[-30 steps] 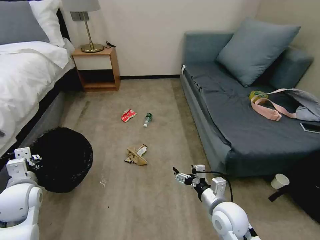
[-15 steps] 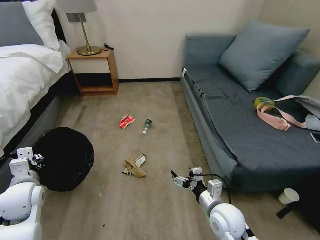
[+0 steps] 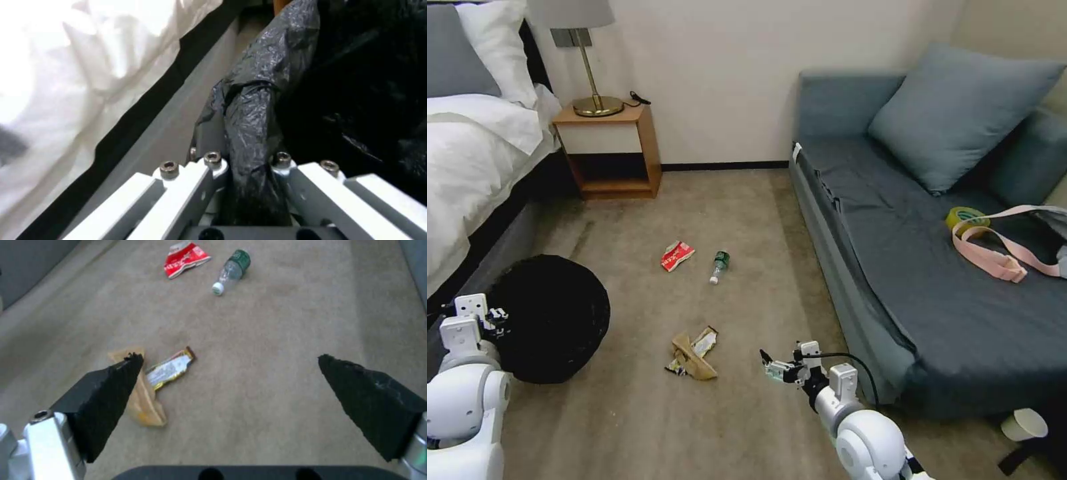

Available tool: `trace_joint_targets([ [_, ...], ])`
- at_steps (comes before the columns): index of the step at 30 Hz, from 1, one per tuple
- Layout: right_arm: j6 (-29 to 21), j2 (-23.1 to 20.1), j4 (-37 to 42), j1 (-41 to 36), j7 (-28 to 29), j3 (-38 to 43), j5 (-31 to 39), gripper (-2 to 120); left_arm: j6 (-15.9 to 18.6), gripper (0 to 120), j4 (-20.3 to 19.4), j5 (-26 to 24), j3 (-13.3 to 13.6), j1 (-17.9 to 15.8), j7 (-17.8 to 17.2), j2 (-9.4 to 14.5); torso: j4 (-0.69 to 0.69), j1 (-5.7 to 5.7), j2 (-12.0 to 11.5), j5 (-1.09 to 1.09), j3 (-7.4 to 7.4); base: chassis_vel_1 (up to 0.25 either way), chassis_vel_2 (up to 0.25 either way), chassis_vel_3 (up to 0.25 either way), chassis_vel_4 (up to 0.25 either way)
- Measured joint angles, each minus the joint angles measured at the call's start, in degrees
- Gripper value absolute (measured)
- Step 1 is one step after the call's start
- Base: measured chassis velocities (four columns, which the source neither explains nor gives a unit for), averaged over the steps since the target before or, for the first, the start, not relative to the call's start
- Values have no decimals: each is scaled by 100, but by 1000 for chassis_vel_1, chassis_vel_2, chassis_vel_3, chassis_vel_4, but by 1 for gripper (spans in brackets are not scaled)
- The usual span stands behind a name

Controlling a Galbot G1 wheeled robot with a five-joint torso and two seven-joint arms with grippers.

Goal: Pick up the trash bin, then pick up the garbage on the floor and place it into the trash bin.

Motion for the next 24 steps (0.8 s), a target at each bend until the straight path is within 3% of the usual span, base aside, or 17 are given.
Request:
trace_joint_targets([
  [24,14,34,-214,17,-19,-285,-243,100,-11,4,103,25,40,-124,14,-38,0,0,0,0,0,-127,127,123,-127],
])
